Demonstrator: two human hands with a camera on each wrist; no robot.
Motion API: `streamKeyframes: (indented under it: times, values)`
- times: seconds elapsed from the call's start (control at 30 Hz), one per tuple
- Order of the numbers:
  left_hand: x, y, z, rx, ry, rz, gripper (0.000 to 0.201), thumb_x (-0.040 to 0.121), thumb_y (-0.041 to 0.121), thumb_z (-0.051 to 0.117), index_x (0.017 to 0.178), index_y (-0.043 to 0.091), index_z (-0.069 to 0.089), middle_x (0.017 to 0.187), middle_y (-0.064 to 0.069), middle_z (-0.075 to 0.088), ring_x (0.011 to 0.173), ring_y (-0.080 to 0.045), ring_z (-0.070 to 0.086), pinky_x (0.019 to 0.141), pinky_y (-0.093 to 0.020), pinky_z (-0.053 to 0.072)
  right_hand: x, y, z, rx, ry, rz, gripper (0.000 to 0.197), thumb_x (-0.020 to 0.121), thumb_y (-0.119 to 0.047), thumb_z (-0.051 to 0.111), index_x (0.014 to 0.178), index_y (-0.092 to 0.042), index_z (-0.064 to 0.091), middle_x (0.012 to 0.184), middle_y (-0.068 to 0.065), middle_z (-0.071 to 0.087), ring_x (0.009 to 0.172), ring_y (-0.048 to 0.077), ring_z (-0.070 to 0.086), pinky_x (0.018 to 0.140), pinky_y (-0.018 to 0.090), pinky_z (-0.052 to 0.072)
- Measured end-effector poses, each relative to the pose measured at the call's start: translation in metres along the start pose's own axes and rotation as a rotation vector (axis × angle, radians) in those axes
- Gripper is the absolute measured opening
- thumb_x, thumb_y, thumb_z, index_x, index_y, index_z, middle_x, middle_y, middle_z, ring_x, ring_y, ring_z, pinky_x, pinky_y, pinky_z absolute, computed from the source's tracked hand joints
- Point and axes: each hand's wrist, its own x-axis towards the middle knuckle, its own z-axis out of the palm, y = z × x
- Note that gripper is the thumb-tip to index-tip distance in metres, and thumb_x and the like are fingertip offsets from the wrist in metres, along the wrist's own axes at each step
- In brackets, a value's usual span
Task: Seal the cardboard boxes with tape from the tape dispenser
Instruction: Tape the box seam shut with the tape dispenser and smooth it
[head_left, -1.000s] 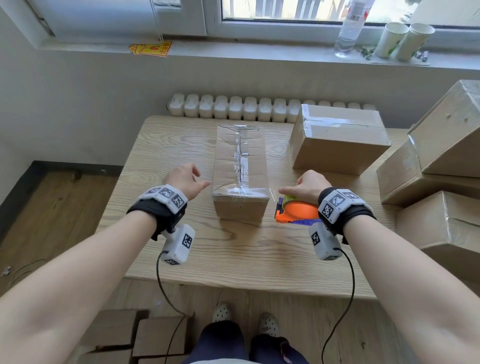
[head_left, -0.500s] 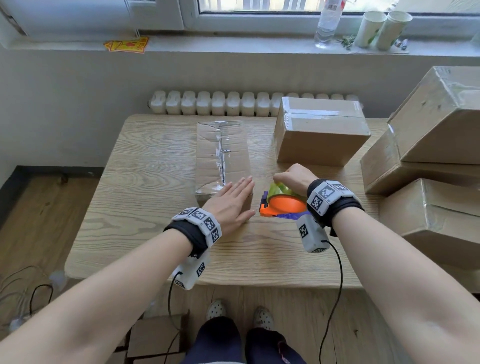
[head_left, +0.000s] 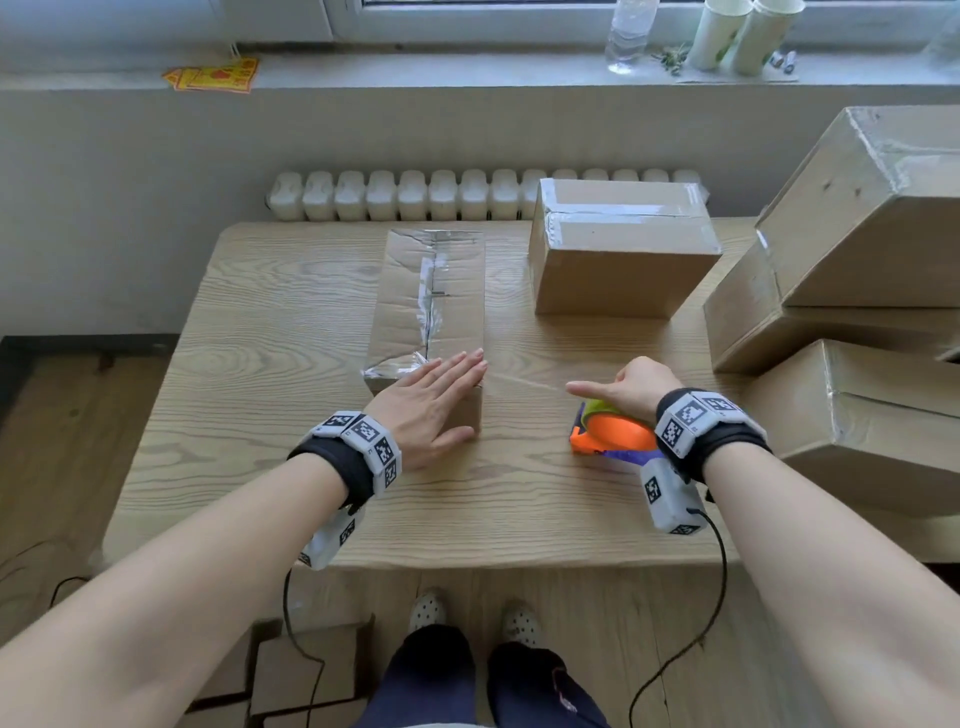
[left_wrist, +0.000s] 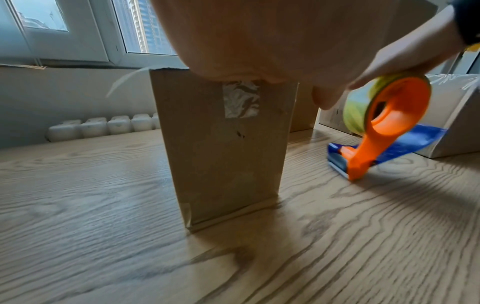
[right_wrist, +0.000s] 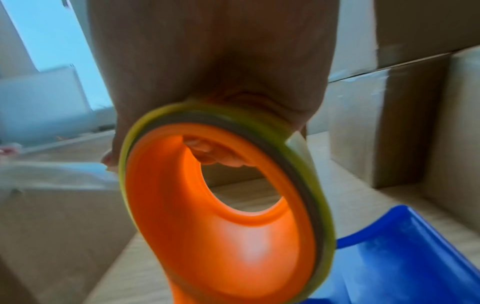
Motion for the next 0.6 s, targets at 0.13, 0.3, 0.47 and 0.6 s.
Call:
streamKeyframes:
  times: [0.13,0.3,0.47,0.6]
  values:
    - [-0.001,-0.001,-0.003,0.014,0.01,0.011,0.077,0.083,0.063,0.008,0.144,0.024,-0.017,0.152,0.011,-0.018,0.14,-0.005,-0.016,0.11,-0.017,-0.019,-0.005,0.019,-0.006,0.238,-0.085,0.0,0.046,0.076,-0.055,0.069,0.066,-0.01,0.061,0.059,0.004,0.044,0.058,0.019,0.039,0.055,0.029,0.028]
    - [0.0,0.004,-0.01,-0.003,-0.02,0.014,0.079,0.079,0.065,0.002,0.145,0.027,-0.015,0.152,0.01,-0.018,0.14,-0.005,-0.015,0.114,-0.023,-0.011,-0.02,0.016,-0.02,0.483,-0.007,-0.073,0.044,0.077,-0.044,0.073,0.057,-0.015,0.047,0.054,-0.002,0.036,0.052,0.013,0.034,0.045,0.023,0.024]
    - [0.001,0.017,-0.014,-0.005,-0.011,0.006,0.075,0.094,0.05,0.033,0.15,0.015,-0.003,0.156,0.005,-0.013,0.141,-0.005,-0.015,0.114,-0.024,-0.013,-0.031,-0.001,-0.028,0.657,0.035,-0.133,0.046,0.075,-0.04,0.076,0.053,-0.017,0.042,0.053,-0.003,0.034,0.049,0.011,0.034,0.049,0.024,0.028]
    - [0.002,0.018,-0.017,-0.044,-0.029,-0.021,0.076,0.095,0.045,0.04,0.15,0.015,-0.002,0.157,0.002,-0.011,0.143,-0.007,-0.011,0.113,-0.023,-0.013,-0.036,-0.007,-0.035,0.71,0.03,-0.166,0.015,0.083,-0.016,0.068,0.084,-0.002,0.069,0.074,0.006,0.06,0.08,0.021,0.055,0.067,0.027,0.041]
